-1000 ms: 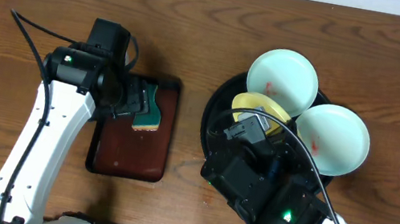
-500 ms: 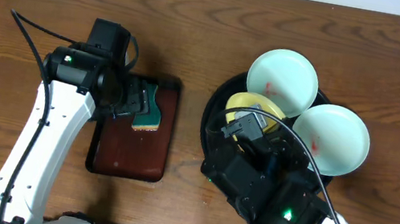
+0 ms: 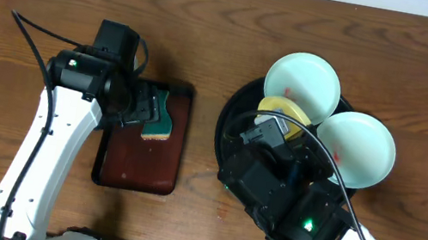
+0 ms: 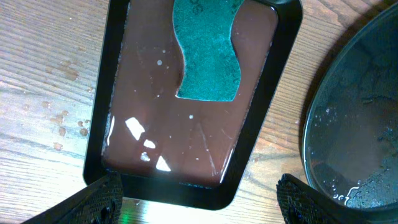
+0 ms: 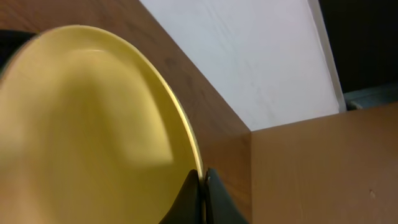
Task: Clean dirty plates on tray and stack at the side
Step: 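Lift the yellow plate by its rim with the right gripper, then carry the yellow plate to the right side of the table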
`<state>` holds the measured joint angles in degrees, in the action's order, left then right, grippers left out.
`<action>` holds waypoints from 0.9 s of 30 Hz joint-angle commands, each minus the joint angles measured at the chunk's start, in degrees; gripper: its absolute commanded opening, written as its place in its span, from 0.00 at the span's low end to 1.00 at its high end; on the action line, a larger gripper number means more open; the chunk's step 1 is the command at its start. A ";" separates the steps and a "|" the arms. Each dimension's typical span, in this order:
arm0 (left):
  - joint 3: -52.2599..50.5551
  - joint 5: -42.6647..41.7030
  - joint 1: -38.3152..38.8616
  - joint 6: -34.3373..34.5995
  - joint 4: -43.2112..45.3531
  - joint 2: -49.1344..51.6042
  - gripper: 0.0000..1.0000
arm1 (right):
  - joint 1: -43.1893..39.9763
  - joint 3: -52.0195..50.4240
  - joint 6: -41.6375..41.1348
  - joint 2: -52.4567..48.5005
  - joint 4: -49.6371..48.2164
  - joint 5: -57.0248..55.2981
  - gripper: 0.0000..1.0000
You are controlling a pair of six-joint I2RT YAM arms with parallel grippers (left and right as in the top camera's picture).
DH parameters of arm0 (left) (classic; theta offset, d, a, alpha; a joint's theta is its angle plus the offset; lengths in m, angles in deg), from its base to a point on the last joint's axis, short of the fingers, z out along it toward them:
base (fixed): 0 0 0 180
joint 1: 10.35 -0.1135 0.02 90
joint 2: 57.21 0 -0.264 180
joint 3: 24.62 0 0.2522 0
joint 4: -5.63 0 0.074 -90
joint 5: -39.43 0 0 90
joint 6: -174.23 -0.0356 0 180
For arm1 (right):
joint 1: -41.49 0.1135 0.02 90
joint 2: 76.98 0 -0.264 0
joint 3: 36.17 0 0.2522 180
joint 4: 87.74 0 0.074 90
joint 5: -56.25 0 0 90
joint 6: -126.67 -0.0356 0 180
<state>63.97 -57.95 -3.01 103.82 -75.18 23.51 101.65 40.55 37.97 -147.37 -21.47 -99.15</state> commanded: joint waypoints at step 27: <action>0.28 -0.09 -0.20 -0.09 -0.17 -0.24 0.80 | -3.91 0.79 -5.95 -0.11 4.26 -1.62 0.01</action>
<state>63.97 -57.95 -3.01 103.82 -75.18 23.51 98.97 40.55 34.26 -147.46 -16.29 -96.18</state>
